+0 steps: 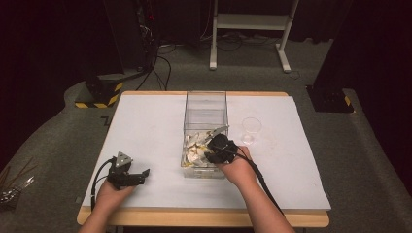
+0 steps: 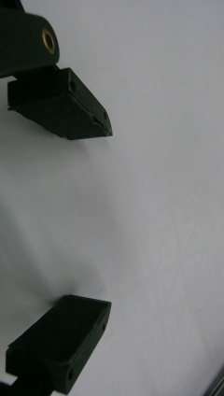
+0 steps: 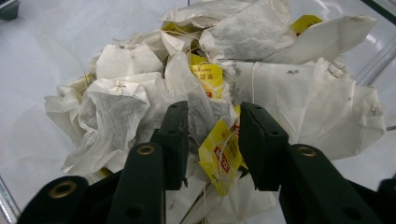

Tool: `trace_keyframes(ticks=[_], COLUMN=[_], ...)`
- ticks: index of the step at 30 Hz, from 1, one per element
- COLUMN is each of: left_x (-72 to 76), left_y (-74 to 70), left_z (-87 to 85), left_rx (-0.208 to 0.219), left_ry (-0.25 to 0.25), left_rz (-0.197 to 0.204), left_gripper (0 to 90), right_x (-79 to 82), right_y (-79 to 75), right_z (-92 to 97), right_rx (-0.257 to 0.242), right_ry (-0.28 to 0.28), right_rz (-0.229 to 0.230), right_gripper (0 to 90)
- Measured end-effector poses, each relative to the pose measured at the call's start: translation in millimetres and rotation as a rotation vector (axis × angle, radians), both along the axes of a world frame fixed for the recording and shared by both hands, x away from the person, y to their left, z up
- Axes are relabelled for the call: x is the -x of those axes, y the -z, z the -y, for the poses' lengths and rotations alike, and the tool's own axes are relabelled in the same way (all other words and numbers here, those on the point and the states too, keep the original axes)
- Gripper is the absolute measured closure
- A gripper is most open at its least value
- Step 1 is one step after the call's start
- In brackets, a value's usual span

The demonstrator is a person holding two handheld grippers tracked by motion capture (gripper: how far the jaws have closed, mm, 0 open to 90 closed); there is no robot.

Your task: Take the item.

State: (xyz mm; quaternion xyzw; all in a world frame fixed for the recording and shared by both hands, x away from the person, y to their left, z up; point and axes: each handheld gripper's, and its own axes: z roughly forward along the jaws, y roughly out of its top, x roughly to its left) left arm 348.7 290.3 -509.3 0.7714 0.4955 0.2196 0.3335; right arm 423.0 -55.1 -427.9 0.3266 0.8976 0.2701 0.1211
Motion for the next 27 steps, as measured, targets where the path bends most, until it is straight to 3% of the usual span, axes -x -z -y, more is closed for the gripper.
trace_keyframes(ticks=[5, 10, 15, 27], left_x=[0.1, 0.0, 0.0, 0.1], left_y=[0.0, 0.0, 0.0, 0.0], left_z=[0.1, 0.1, 0.0, 0.1], left_rx=[0.0, 0.0, -0.001, 0.0], left_ry=[0.0, 0.0, 0.0, 0.0], left_rz=[0.0, 0.0, 0.0, 0.0], left_gripper=[14.2, 14.3, 14.2, 14.3], right_x=[0.7, 0.7, 2.1, 9.3], right_y=[0.2, 0.0, -4.2, -10.3], right_z=[0.8, 2.6, 6.8, 14.5], right_rx=[0.029, 0.027, -0.009, -0.097], right_ry=[-0.013, -0.007, -0.004, 0.007], right_rz=[0.024, 0.033, 0.053, 0.084], right_gripper=[79.3, 84.8, 89.5, 89.8])
